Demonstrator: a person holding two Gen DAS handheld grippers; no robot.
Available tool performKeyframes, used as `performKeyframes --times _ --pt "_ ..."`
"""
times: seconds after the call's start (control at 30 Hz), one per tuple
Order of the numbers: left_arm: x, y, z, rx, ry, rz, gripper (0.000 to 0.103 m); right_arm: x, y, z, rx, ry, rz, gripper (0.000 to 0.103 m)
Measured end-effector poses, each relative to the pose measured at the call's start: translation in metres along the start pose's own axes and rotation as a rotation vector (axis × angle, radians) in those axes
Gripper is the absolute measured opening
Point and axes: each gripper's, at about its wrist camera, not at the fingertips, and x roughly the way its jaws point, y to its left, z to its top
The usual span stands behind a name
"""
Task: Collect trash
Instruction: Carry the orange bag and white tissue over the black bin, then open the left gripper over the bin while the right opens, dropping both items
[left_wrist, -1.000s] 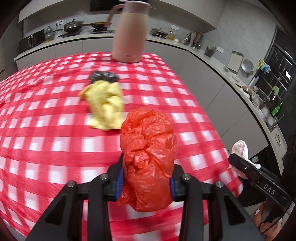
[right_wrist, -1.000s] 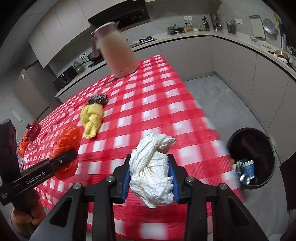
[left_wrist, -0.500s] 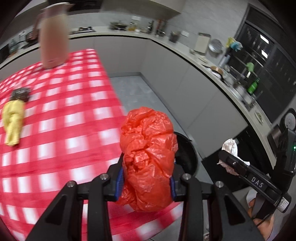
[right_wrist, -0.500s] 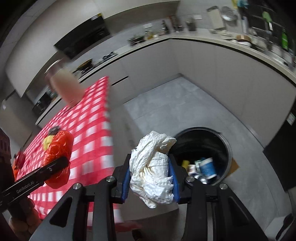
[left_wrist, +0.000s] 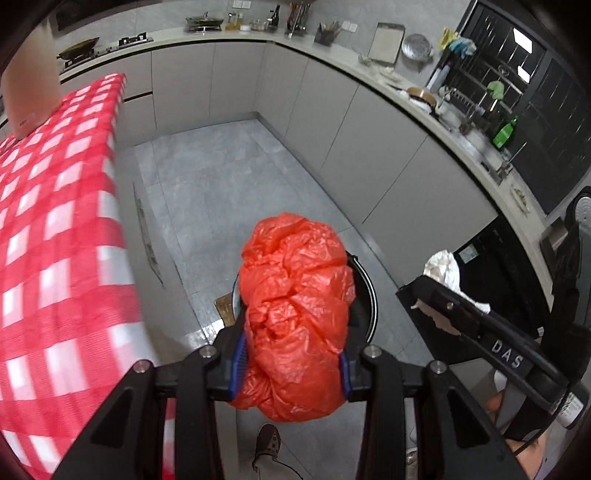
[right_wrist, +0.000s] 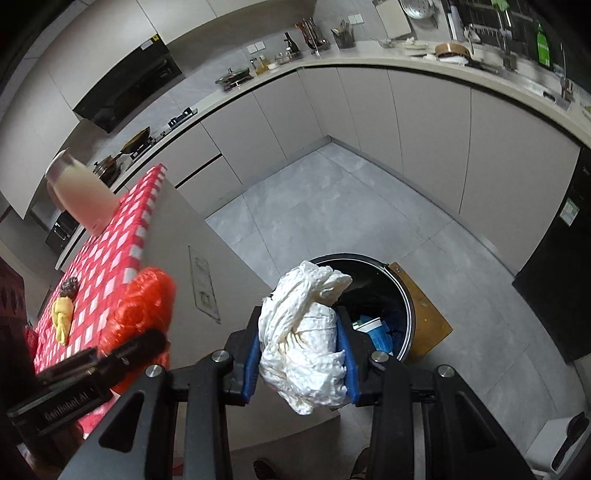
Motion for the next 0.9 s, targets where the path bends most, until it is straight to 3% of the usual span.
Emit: performKeyframes --times 0.5,0.67,0.77,0.8,0.9 --pt "0.059 -0.005 -0.002 -0.065 0.084 0.109 0.041 0.074 -0.022 0.043 -0.088 0.052 0.024 0.040" --pt "0.073 -0.005 -0.001 -0.092 0.112 0.109 0.046 0.093 -0.025 0.050 -0.104 0.078 0.034 0.040" --pt "0.080 -0.008 0.002 -0.100 0.125 0.109 0.059 0.103 -0.024 0.053 -0.119 0.085 0.037 0.041" --pt "0.080 -0.008 0.001 -0.108 0.126 0.108 0.067 0.105 -0.024 0.053 -0.119 0.090 0.040 0.044" --pt "0.079 -0.009 0.006 -0.107 0.108 0.118 0.072 0.110 -0.027 0.057 -0.109 0.089 0.038 0.064"
